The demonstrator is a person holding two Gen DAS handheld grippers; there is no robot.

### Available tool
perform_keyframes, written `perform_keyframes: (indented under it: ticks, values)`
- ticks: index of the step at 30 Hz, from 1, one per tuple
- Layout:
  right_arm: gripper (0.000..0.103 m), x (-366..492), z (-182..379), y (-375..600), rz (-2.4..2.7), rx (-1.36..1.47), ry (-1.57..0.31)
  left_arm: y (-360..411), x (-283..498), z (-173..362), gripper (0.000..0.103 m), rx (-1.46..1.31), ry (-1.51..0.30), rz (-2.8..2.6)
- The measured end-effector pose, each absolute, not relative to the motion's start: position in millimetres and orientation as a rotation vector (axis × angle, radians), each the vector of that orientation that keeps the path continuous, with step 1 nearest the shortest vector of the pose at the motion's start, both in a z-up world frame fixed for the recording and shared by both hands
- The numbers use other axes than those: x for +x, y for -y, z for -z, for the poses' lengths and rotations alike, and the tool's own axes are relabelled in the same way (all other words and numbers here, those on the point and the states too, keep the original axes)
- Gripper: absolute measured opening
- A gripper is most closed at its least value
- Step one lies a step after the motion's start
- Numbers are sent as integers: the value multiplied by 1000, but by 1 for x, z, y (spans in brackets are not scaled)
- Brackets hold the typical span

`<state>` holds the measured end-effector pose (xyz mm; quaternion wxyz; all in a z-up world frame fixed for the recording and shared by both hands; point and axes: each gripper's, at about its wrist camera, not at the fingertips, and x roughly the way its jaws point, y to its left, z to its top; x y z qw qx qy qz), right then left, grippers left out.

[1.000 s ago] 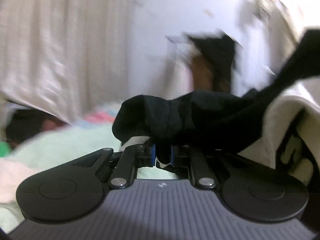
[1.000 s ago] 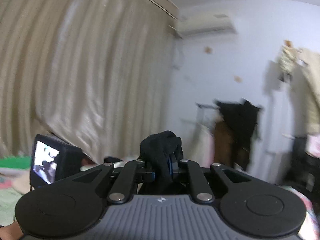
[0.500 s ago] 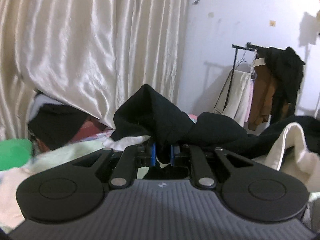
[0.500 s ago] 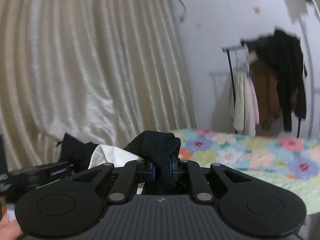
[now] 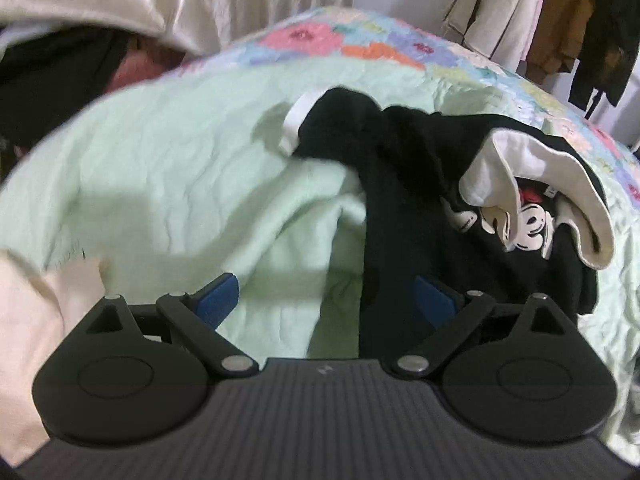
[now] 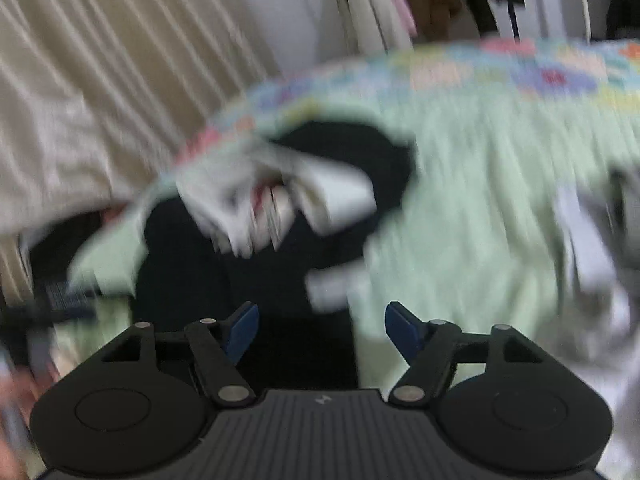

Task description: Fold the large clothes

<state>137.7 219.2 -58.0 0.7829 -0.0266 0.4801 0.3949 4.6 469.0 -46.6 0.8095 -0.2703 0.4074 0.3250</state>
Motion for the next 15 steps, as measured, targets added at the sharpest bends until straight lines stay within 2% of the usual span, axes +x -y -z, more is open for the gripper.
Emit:
perform_keyframes:
  ticks: [3, 6, 13, 14, 15]
  values:
    - [71, 99, 58, -207, -899, -257, -999, -456, 7, 50, 96, -592, -942, -651]
    - [71, 72, 44, -203, -953, -338, -910, -426, 0, 56, 96, -513, -979, -735]
    - [71, 53, 41, -219, -1050, -461, -923, -384, 2, 75, 97, -478, -1049, -659]
    - [65, 52, 43, -223, -1064, -482, -935, -383, 4, 75, 97, -466, -1038, -667]
    - [54, 54, 47, -227, -1077, -492, -947, -383, 5, 75, 97, -453, -1027, -675]
